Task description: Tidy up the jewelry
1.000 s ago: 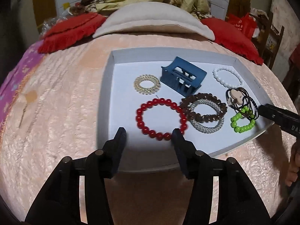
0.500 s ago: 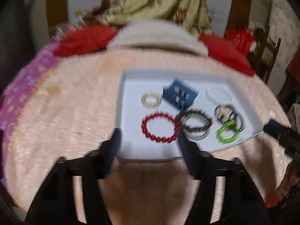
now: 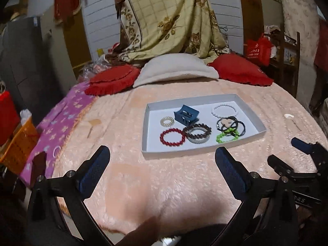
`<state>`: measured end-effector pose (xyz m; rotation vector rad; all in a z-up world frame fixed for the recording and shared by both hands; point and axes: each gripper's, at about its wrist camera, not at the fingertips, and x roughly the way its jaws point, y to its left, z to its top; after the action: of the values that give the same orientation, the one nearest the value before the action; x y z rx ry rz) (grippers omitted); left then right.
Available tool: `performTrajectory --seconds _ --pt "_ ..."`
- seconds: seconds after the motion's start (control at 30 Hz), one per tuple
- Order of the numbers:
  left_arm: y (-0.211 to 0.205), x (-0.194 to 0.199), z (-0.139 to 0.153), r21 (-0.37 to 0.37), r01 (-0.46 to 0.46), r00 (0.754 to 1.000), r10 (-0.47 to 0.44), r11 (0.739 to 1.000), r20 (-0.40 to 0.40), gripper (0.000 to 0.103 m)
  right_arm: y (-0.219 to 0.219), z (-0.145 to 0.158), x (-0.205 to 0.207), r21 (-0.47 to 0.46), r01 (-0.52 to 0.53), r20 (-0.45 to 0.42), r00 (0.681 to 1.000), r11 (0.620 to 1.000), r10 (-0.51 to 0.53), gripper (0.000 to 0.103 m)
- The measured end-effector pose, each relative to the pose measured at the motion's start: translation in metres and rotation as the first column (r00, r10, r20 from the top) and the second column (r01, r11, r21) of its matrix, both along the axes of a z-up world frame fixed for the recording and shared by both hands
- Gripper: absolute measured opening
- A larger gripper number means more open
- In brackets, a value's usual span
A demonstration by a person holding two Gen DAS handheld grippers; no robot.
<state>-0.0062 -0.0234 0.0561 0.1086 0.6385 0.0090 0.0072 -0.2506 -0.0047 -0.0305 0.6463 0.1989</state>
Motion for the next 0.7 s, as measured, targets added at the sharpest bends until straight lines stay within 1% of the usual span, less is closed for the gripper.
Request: performTrajectory --seconds 0.03,0.07,0.13,0.23,0.37,0.47,0.6,0.7 --pt "0.002 -0.001 0.0 -0.018 0.005 1.0 -0.006 1.0 -0.013 0.103 -0.003 -0.001 0.0 0.007 0.007 -0.005 1.0 1.0 -0.006 0.089" --pt "0.004 -0.001 0.001 -0.053 0.007 0.999 -0.008 0.999 -0.035 0.103 -0.007 -0.002 -0.002 0.012 0.016 -0.008 1.0 1.0 -0.016 0.089" --pt "0.005 -0.001 0.0 -0.085 0.013 0.998 -0.019 0.996 -0.061 0.103 -0.012 -0.004 -0.001 0.02 0.036 -0.017 0.999 0.999 -0.035 0.089" --pt "-0.002 0.002 -0.006 -0.073 0.031 0.994 -0.038 0.997 -0.104 0.103 -0.014 -0.006 0.002 0.023 0.047 -0.029 0.999 0.999 -0.046 0.089" --pt "-0.012 0.001 -0.01 -0.041 0.041 0.991 -0.046 0.998 -0.128 0.103 -0.011 -0.009 0.004 0.019 0.038 -0.036 0.999 0.999 -0.037 0.089" --pt "-0.017 0.0 -0.012 0.002 0.02 0.991 -0.02 1.0 -0.134 0.103 -0.006 -0.01 0.005 0.005 0.024 -0.037 0.999 1.0 -0.024 0.089" --pt "-0.018 0.0 -0.014 -0.008 0.026 0.99 -0.027 1.0 -0.142 0.103 -0.003 -0.01 0.003 -0.005 0.017 -0.03 0.999 1.0 -0.017 0.089" --pt "-0.018 0.001 -0.017 -0.001 0.028 0.99 -0.028 1.0 -0.141 0.103 -0.003 -0.01 0.003 -0.005 0.013 -0.03 0.999 1.0 -0.013 0.089"
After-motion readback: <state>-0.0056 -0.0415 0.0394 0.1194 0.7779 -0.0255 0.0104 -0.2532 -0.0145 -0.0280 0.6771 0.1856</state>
